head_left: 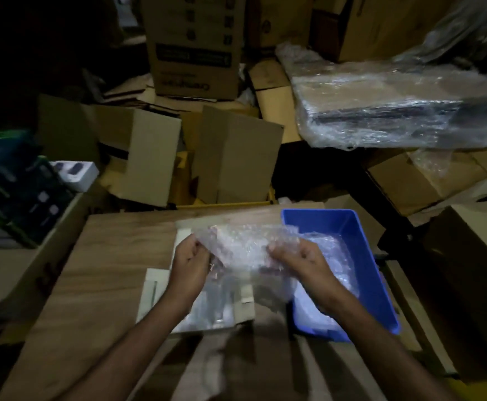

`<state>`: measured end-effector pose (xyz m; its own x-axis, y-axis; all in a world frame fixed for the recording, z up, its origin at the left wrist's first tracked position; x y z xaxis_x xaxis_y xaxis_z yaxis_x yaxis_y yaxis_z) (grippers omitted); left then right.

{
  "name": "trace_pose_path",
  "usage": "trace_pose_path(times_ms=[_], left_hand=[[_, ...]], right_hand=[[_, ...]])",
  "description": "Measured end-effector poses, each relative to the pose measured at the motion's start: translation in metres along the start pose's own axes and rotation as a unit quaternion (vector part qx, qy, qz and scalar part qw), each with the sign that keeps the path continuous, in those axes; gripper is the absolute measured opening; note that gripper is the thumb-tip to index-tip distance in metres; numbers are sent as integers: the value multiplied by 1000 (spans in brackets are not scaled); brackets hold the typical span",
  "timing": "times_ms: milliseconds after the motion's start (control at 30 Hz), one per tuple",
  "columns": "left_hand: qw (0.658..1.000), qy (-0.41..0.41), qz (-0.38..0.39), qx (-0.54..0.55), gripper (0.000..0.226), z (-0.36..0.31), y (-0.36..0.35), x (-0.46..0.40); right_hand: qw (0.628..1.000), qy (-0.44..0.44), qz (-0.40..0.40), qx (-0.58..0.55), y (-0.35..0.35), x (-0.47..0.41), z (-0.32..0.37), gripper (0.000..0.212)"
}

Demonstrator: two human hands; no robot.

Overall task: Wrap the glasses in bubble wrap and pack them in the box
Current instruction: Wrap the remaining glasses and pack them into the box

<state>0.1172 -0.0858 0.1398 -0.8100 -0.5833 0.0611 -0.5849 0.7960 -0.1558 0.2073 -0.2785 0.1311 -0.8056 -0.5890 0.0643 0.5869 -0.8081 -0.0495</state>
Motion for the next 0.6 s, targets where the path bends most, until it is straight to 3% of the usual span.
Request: trace_pose_path(times_ms=[100,167,233,300,400,467,533,600], left_hand=[[988,141,-68,13,35,27,39,0],[980,185,-75,-5,38,41,58,1],[968,230,-101,0,35,57,85,6],[958,257,-127,13,35,70,108,14],[970,198,-132,-39,30,69,127,17],[984,130,-108,-55,29,58,132,20],[993,93,-62,-37,48,54,138,22],[995,73,-7,-60,57,51,145,22]], right_hand=[[953,-230,42,-193,-50,-1,-37,43],[930,-291,74,-213,-73,8,-50,41],[934,-293,83,-189,-85,11,-63,42],[936,-293,60,-185,-93,13,-83,64],[967,-247,-11,-66,-90,16,-102,85],[985,-171,-18,30,-87,17,-97,82],[990,-103,19,98,-93,16,-85,74],[984,-87,53,149,-97,11,-86,64]])
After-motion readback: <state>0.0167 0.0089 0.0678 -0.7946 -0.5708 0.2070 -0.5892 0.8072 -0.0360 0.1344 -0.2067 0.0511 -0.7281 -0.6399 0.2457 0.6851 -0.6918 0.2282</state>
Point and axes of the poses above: each hand's wrist, its own x-axis away from the middle knuckle, its own y-axis out of the back of the hand, z = x × y, the point moved 7 cm from there along -x, towards the middle knuckle, and after that the axes turned 12 degrees about x, right-handed, at the moved point
